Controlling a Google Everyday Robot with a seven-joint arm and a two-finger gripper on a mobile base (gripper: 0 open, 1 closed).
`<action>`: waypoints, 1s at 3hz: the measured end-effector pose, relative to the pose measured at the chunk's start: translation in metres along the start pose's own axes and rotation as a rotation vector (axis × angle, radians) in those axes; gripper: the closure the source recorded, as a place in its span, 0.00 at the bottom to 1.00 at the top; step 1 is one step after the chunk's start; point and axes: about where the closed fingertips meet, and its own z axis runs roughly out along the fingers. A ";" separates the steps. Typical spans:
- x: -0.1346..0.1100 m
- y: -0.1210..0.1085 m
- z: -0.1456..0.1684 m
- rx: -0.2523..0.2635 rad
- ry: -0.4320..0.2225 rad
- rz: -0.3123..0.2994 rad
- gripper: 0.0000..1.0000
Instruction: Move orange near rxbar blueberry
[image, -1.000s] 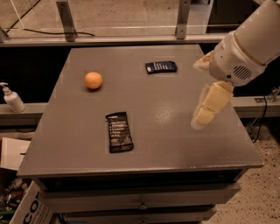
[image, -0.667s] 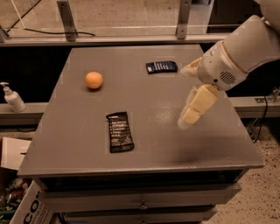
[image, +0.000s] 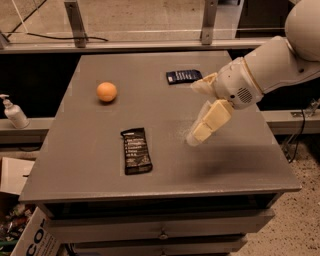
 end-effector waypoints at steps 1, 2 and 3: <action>0.000 0.000 0.000 0.002 0.004 -0.001 0.00; 0.003 -0.006 0.003 0.008 -0.051 0.003 0.00; -0.007 -0.021 0.015 0.016 -0.177 -0.019 0.00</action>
Offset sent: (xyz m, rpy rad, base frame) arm 0.0147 -0.0059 -0.0097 0.1269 -0.0252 -0.0299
